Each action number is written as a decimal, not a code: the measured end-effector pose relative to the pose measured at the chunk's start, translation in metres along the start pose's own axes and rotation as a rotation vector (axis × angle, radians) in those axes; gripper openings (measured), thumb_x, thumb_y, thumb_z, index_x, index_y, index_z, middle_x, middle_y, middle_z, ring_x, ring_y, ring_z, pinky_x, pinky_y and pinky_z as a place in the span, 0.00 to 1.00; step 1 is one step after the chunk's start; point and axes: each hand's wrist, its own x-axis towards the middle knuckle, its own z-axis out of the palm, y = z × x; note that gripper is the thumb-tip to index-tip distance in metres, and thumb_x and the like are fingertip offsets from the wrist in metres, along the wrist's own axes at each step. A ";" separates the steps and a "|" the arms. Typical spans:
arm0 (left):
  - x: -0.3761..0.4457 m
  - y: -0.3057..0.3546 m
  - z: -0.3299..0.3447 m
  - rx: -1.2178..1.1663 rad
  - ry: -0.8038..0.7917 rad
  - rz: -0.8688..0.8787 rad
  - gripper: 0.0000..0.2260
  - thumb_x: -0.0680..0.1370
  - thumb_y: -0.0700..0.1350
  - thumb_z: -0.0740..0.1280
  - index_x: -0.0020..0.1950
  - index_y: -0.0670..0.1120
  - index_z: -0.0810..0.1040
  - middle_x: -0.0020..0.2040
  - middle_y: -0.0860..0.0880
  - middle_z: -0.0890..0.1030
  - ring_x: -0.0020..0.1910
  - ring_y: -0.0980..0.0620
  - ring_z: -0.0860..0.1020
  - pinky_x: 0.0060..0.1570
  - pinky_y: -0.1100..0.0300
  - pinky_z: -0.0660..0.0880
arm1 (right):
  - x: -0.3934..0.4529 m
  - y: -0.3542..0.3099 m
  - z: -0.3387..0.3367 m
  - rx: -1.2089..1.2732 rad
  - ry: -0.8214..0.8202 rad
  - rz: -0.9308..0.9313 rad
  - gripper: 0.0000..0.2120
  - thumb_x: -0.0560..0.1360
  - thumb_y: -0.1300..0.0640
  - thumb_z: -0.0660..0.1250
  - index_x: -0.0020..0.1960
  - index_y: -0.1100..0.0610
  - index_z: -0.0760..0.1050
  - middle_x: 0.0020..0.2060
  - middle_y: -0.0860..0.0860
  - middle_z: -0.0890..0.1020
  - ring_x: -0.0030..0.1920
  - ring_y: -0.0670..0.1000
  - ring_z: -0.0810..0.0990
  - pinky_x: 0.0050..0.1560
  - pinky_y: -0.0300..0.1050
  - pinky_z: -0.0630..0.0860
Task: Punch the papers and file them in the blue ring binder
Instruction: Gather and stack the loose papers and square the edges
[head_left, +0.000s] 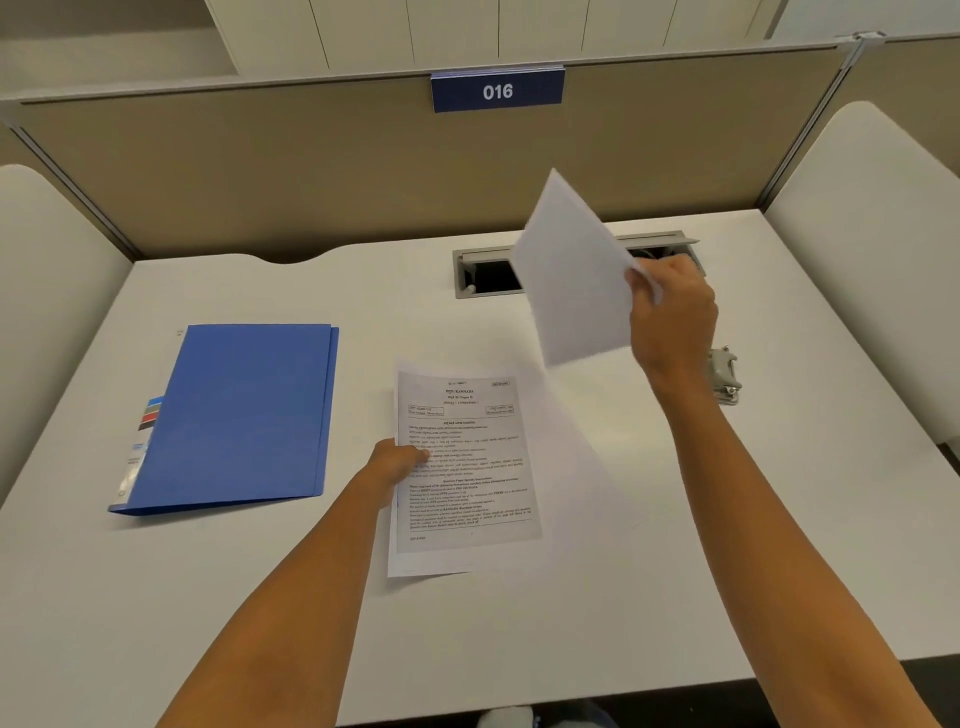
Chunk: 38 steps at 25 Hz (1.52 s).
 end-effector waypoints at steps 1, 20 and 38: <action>0.001 0.000 0.000 -0.004 0.000 -0.004 0.18 0.77 0.38 0.69 0.67 0.37 0.74 0.62 0.38 0.79 0.60 0.39 0.78 0.61 0.44 0.75 | -0.003 -0.007 0.002 0.051 0.030 -0.097 0.11 0.79 0.57 0.63 0.57 0.58 0.81 0.48 0.54 0.81 0.45 0.52 0.79 0.41 0.37 0.69; -0.003 -0.001 0.001 -0.298 -0.074 -0.077 0.24 0.76 0.67 0.60 0.58 0.52 0.78 0.55 0.44 0.83 0.56 0.41 0.80 0.60 0.45 0.75 | -0.203 0.070 0.081 0.041 -0.687 -0.780 0.27 0.65 0.72 0.75 0.62 0.55 0.79 0.59 0.50 0.81 0.61 0.51 0.80 0.61 0.45 0.76; -0.010 -0.001 0.000 -0.352 0.046 -0.107 0.24 0.79 0.61 0.61 0.65 0.45 0.74 0.59 0.41 0.80 0.56 0.39 0.79 0.59 0.42 0.75 | -0.201 0.068 0.076 -0.097 -0.464 -0.568 0.16 0.66 0.62 0.77 0.50 0.47 0.82 0.55 0.46 0.82 0.56 0.52 0.76 0.56 0.48 0.64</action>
